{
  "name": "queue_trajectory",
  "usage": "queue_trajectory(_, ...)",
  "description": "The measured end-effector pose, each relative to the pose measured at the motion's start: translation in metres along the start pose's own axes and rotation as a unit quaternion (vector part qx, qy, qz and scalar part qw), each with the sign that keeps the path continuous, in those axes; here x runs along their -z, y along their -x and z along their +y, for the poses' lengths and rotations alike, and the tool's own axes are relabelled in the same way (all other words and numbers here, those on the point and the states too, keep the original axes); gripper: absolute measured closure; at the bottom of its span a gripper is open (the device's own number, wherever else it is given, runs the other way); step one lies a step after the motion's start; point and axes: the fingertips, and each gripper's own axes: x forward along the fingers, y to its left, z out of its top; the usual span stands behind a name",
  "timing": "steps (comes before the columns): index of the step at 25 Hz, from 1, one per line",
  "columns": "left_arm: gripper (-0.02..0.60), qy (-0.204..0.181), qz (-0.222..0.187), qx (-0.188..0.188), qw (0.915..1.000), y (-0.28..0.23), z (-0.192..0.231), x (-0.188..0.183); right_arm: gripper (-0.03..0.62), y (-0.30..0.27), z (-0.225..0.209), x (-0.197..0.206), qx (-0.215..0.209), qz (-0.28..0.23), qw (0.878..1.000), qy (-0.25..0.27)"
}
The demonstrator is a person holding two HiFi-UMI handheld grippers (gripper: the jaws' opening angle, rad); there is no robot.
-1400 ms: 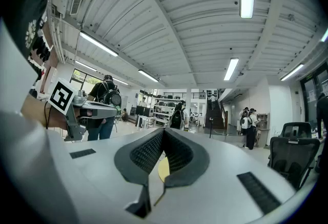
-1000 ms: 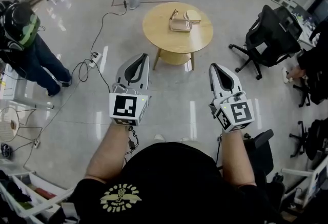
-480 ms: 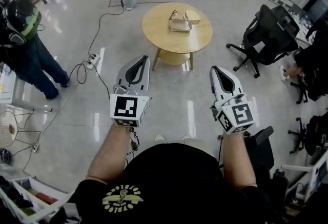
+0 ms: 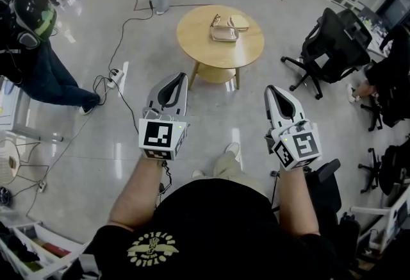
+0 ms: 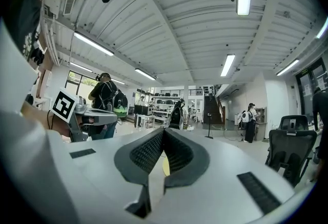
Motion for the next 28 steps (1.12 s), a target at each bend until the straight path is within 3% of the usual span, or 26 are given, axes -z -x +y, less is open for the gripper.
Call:
queue_trajectory(15, 0.564, 0.011, 0.020, -0.017, 0.9996, 0.004, 0.008, 0.012, 0.579, -0.018, 0.002, 0.011, -0.026, 0.010, 0.999, -0.016)
queue_trajectory(28, 0.565, 0.013, 0.034, -0.015, 0.9992, -0.031, 0.002, 0.022, 0.580, -0.030, -0.029, 0.022, -0.028, 0.018, 0.999, -0.028)
